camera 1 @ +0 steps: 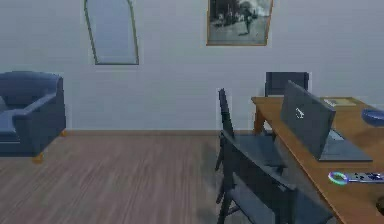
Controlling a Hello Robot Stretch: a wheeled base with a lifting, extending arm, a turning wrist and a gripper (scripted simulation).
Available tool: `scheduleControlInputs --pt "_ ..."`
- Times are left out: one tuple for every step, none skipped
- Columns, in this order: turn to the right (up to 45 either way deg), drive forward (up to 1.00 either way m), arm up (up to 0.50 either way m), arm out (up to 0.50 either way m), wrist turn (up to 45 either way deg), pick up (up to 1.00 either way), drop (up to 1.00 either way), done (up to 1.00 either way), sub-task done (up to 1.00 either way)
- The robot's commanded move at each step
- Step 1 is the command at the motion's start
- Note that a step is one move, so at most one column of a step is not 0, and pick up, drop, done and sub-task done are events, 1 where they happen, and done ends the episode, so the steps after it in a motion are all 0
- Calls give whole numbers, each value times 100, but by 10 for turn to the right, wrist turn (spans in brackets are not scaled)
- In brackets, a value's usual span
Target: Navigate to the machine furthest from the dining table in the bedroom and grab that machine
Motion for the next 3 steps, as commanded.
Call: scheduleControlInputs --pt "-360 0 0 0 0 0 0 0 0" --pt "0 20 0 0 0 0 0 0 0" --pt "450 0 0 0 0 0 0 0 0"
